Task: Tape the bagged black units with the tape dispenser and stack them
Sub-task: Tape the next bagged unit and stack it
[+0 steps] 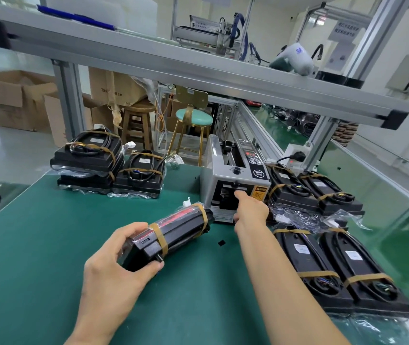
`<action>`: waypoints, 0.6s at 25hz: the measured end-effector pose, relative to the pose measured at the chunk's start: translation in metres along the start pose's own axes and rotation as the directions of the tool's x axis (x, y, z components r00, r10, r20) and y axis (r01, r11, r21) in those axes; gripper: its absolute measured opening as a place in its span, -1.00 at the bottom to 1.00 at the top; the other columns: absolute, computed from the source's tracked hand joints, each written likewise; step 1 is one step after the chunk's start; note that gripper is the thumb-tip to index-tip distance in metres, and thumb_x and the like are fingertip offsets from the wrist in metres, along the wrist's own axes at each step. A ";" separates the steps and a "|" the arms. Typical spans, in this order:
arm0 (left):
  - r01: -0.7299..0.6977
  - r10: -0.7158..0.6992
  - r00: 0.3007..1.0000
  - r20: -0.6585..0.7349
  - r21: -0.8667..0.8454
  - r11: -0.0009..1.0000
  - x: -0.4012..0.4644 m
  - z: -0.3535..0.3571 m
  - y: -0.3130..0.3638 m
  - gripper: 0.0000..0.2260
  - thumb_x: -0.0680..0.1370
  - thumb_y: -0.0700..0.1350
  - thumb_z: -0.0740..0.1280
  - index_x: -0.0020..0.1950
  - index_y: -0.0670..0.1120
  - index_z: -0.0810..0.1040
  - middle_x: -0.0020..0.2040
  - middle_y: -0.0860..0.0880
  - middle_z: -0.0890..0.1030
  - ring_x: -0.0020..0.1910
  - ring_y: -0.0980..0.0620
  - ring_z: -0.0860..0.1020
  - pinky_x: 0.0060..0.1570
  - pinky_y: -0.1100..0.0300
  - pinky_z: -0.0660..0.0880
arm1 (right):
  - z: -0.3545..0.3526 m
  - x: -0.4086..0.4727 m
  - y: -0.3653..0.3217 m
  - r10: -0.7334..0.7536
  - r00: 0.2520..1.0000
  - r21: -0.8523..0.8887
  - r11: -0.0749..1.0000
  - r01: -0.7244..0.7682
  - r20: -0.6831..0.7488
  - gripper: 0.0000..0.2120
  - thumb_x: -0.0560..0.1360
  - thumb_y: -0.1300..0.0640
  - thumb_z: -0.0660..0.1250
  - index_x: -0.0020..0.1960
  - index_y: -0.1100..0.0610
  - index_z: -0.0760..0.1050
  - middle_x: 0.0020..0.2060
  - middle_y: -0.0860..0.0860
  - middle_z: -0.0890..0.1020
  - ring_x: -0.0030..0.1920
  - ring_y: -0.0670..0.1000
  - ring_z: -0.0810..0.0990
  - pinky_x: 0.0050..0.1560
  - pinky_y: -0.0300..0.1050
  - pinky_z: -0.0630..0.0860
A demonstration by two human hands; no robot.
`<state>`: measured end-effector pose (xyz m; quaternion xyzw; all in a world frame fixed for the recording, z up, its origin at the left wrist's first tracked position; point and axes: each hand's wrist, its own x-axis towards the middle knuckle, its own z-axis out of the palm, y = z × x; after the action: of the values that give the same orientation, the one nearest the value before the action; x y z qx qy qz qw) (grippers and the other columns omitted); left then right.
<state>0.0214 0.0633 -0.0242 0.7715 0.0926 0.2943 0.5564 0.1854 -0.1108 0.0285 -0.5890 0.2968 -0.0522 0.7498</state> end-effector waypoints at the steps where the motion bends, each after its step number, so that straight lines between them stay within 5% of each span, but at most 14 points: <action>1: -0.003 0.003 1.000 -0.008 -0.005 1.000 -0.001 0.001 0.001 -0.35 0.15 -0.34 0.60 -0.02 0.31 0.54 -0.08 0.34 0.60 -0.06 0.37 0.53 -0.12 0.68 0.28 | -0.006 -0.010 -0.002 0.026 0.996 0.034 0.999 -0.029 0.085 -0.74 0.47 0.22 0.40 -0.30 0.11 0.35 -0.38 0.01 0.38 -0.45 -0.06 0.26 -0.50 -0.24 0.26; 3: -0.018 0.017 0.999 -0.034 -0.008 1.000 -0.004 0.004 0.004 -0.34 0.15 -0.36 0.60 -0.02 0.29 0.54 -0.09 0.35 0.60 -0.08 0.39 0.53 -0.12 0.67 0.29 | -0.021 -0.038 -0.001 -0.038 0.938 0.008 0.999 0.038 0.344 -0.80 0.47 0.13 0.41 -0.31 0.06 0.49 -0.33 -0.06 0.48 -0.37 -0.09 0.42 -0.33 -0.31 0.30; 5: -0.043 0.043 0.997 -0.062 -0.002 0.999 -0.007 0.010 0.007 -0.37 0.14 -0.37 0.59 -0.04 0.24 0.55 -0.10 0.33 0.61 -0.10 0.37 0.55 -0.11 0.64 0.31 | -0.034 -0.077 0.008 -0.133 0.769 -0.074 0.971 0.228 0.626 -0.89 0.35 -0.01 0.46 -0.28 0.01 0.65 0.00 -0.23 0.61 0.00 -0.27 0.57 -0.09 -0.40 0.35; 7: -0.046 0.045 0.995 -0.085 -0.012 0.999 -0.010 0.014 0.008 -0.41 0.14 -0.37 0.59 -0.05 0.20 0.54 -0.10 0.30 0.62 -0.11 0.31 0.57 -0.10 0.58 0.36 | -0.040 -0.109 0.023 -0.183 0.592 -0.107 0.901 0.420 0.785 -0.86 0.28 -0.07 0.47 -0.26 -0.01 0.67 0.28 -0.38 0.44 0.29 -0.40 0.36 0.18 -0.43 0.30; 10: -0.057 0.056 0.993 -0.104 -0.005 0.998 -0.015 0.017 0.011 -0.45 0.18 -0.32 0.60 -0.05 0.20 0.53 -0.09 0.27 0.62 -0.11 0.24 0.59 -0.09 0.49 0.41 | -0.041 -0.125 0.043 -0.245 0.598 -0.152 0.831 0.535 0.763 -0.88 0.38 0.07 0.51 -0.33 -0.04 0.64 0.40 -0.32 0.33 0.47 -0.26 0.15 0.50 -0.03 0.11; 15: -0.071 0.073 0.989 -0.131 0.024 0.997 -0.018 0.020 0.014 -0.46 0.22 -0.27 0.60 -0.01 0.22 0.51 -0.06 0.24 0.62 -0.08 0.18 0.60 -0.04 0.29 0.51 | -0.040 -0.124 0.047 -0.246 0.606 -0.208 0.789 0.578 0.756 -0.80 0.42 0.12 0.48 -0.34 -0.11 0.64 0.41 -0.33 0.30 0.48 -0.32 0.05 0.53 0.05 0.00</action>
<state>0.0154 0.0342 -0.0221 0.7586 0.1041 0.3637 0.5306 0.0514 -0.0779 0.0279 -0.7678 -0.1515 0.0635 0.6193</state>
